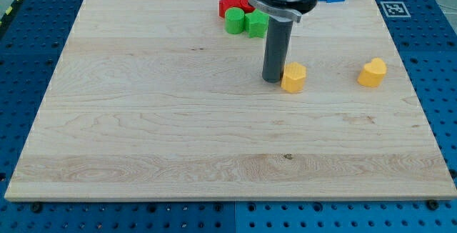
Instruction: Place the yellow hexagon bottom of the yellow heart
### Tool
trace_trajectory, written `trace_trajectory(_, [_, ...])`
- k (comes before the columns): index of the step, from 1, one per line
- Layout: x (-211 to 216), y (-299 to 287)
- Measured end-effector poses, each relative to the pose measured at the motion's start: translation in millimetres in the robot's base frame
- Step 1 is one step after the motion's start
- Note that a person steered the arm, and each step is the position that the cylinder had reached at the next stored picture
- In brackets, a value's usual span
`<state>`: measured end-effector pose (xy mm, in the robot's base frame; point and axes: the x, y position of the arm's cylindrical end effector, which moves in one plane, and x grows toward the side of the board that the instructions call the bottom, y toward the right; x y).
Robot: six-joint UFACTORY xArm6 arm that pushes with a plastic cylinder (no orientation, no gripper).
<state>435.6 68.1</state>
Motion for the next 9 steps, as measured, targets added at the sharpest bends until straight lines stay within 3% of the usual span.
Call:
trace_trajectory(2, [13, 35])
trace_trajectory(9, [-6, 70])
